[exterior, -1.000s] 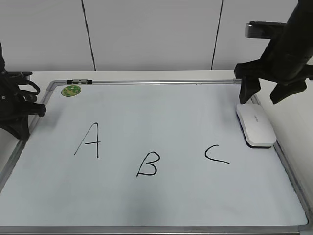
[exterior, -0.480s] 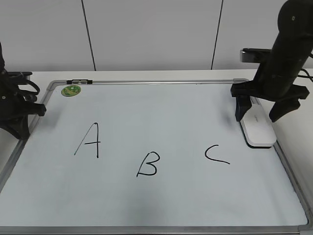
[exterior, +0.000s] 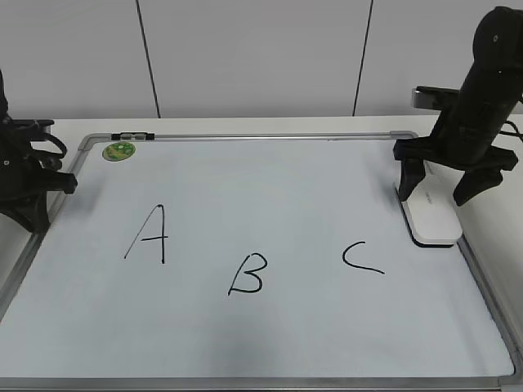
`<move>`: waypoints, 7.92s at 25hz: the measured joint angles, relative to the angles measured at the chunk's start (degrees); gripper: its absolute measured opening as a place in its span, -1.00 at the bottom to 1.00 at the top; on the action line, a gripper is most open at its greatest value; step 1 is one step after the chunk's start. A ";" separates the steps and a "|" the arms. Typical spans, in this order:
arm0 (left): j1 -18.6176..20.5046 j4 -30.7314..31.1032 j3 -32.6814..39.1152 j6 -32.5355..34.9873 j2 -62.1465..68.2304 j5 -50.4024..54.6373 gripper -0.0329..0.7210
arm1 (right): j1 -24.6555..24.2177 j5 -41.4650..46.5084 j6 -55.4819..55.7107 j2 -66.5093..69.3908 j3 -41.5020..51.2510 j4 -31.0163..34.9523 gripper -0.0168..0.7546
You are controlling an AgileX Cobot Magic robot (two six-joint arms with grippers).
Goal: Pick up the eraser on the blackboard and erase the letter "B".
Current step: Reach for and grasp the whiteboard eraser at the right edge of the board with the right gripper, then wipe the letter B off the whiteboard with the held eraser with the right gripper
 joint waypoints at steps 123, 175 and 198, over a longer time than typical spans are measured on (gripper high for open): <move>0.00 -0.82 0.00 0.00 0.00 -0.11 -0.84 | 26.31 10.53 -2.18 9.59 -10.24 3.04 0.38; 0.00 0.00 0.00 0.00 0.00 -0.20 -0.84 | 39.73 9.90 7.73 10.18 -10.78 -4.14 0.38; 1.21 -1.24 0.00 0.00 0.00 0.26 -0.84 | 31.18 10.24 10.10 9.59 -10.78 -10.22 0.38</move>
